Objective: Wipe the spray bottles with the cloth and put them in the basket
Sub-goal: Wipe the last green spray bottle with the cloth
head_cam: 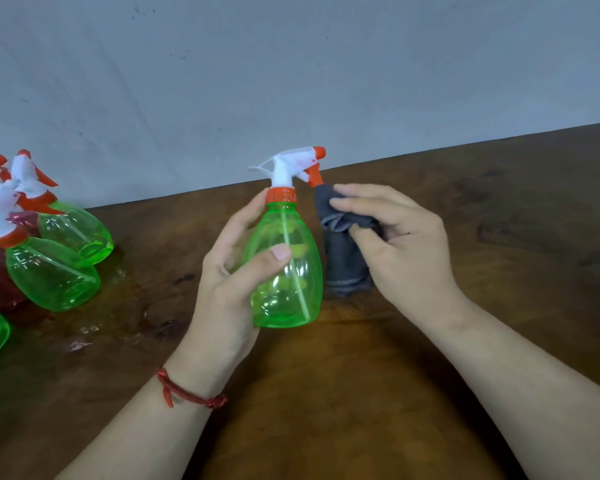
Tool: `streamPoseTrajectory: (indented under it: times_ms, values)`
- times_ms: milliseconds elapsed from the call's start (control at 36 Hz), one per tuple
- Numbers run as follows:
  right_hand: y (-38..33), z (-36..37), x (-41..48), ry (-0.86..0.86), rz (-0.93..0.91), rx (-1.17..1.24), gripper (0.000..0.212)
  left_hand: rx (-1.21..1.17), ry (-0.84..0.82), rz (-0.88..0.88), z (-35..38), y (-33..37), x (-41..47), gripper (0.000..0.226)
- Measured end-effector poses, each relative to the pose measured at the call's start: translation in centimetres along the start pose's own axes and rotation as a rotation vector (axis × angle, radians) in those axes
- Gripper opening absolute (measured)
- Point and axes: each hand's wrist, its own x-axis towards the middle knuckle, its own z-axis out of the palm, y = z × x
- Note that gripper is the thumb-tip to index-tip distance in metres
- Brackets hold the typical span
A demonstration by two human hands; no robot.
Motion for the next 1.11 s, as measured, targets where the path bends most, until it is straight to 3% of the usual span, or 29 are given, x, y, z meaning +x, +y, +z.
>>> streamPoseTrajectory:
  times_ms: [139, 278, 417, 583, 917, 1028, 1111]
  values:
    - [0.0, -0.6, 0.5, 0.163, -0.016, -0.037, 0.039, 0.064, -0.054, -0.010, 0.1, -0.4, -0.1, 0.072]
    - [0.1, 0.1, -0.4, 0.033, -0.023, -0.061, 0.037, 0.085, -0.133, -0.041, -0.1, -0.9, -0.2, 0.072]
    - [0.3, 0.4, -0.5, -0.016, 0.084, 0.048, 0.043, 0.056, -0.073, -0.032, -1.3, -0.5, 0.6, 0.071]
    - [0.0, 0.1, -0.5, 0.144, 0.065, 0.160, 0.037, 0.029, -0.124, -0.091, -1.8, -0.8, 0.3, 0.072]
    - [0.5, 1.1, -1.0, -0.005, 0.149, 0.111, 0.042, -0.066, -0.092, -0.092, -2.5, -1.4, 0.9, 0.072]
    - [-0.2, 0.8, -0.8, 0.122, 0.094, 0.161, 0.039, -0.073, -0.122, -0.102, -2.8, -1.4, 0.5, 0.074]
    - [-0.1, 1.1, -1.0, 0.078, 0.076, 0.160, 0.037, -0.035, -0.153, -0.104, -2.4, -1.3, -0.3, 0.072]
